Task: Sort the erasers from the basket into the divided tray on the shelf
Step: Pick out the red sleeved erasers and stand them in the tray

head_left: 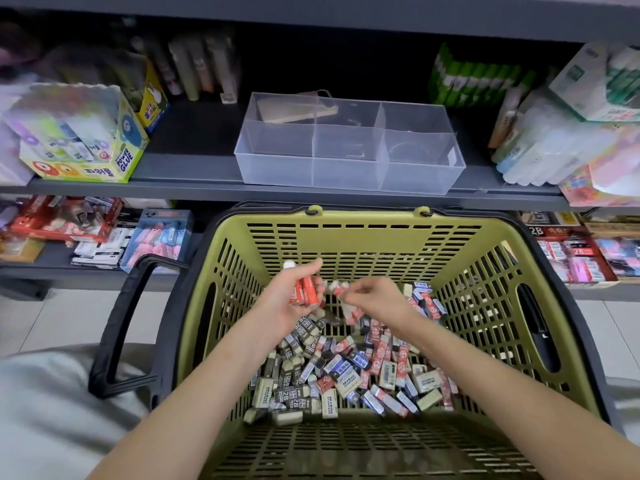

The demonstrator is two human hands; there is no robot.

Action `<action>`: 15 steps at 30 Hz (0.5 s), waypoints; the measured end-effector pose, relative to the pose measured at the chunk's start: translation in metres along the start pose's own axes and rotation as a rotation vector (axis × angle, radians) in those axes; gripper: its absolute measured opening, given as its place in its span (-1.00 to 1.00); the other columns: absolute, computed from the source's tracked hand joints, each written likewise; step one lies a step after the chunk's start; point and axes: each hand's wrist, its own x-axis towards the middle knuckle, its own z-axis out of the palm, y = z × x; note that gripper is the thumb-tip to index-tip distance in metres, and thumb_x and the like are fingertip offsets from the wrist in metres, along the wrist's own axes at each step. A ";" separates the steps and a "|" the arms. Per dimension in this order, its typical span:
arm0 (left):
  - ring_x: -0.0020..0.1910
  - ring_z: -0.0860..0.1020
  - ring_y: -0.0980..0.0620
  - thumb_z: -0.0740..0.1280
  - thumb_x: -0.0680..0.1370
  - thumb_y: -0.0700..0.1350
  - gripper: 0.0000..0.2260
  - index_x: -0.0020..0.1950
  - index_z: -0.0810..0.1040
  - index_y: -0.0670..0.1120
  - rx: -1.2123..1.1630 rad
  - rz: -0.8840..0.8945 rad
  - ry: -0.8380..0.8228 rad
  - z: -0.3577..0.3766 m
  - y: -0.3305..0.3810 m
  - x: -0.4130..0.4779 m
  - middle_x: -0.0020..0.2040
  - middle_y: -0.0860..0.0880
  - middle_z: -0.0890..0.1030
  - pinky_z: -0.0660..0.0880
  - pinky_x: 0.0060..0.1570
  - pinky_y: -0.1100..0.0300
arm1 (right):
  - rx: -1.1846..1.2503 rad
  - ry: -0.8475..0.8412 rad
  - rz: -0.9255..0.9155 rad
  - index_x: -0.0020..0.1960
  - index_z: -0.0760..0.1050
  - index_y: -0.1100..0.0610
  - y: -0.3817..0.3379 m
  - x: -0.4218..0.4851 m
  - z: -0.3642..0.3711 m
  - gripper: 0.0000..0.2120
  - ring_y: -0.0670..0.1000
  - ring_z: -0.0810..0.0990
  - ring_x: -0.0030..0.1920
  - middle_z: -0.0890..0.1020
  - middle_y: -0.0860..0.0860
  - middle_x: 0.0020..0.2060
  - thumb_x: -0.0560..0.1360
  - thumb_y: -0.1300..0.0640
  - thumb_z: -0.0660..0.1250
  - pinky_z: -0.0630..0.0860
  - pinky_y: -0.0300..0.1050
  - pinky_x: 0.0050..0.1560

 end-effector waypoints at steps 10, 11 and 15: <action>-0.29 0.54 0.02 0.44 0.34 -0.23 -0.74 -0.01 0.52 -0.23 0.015 -0.164 -0.148 0.006 -0.021 -0.002 -0.17 -0.11 0.59 0.51 -0.19 0.15 | 0.520 -0.481 0.036 0.14 0.54 0.30 -0.028 -0.034 -0.023 -0.63 0.10 0.65 0.03 0.66 0.16 -0.01 0.36 0.20 0.44 0.59 -0.10 0.06; -0.32 0.52 0.04 0.41 0.34 -0.29 -0.73 0.00 0.48 -0.23 -0.019 -0.170 -0.126 0.005 -0.022 -0.001 -0.18 -0.11 0.55 0.50 -0.29 0.19 | 0.465 -0.470 0.088 0.13 0.55 0.28 -0.020 -0.032 -0.032 -0.67 0.10 0.66 0.00 0.67 0.16 -0.04 0.40 0.18 0.42 0.58 -0.04 0.09; -0.40 0.55 0.04 0.42 0.29 -0.34 -0.61 0.08 0.46 -0.20 -0.026 -0.115 -0.108 0.005 -0.018 0.000 -0.21 -0.13 0.56 0.52 -0.43 0.23 | -0.502 -0.106 0.409 -0.02 0.50 0.30 0.039 -0.026 -0.039 -0.60 -0.02 0.64 -0.36 0.60 0.05 -0.38 0.52 -0.08 0.29 0.61 -0.18 -0.20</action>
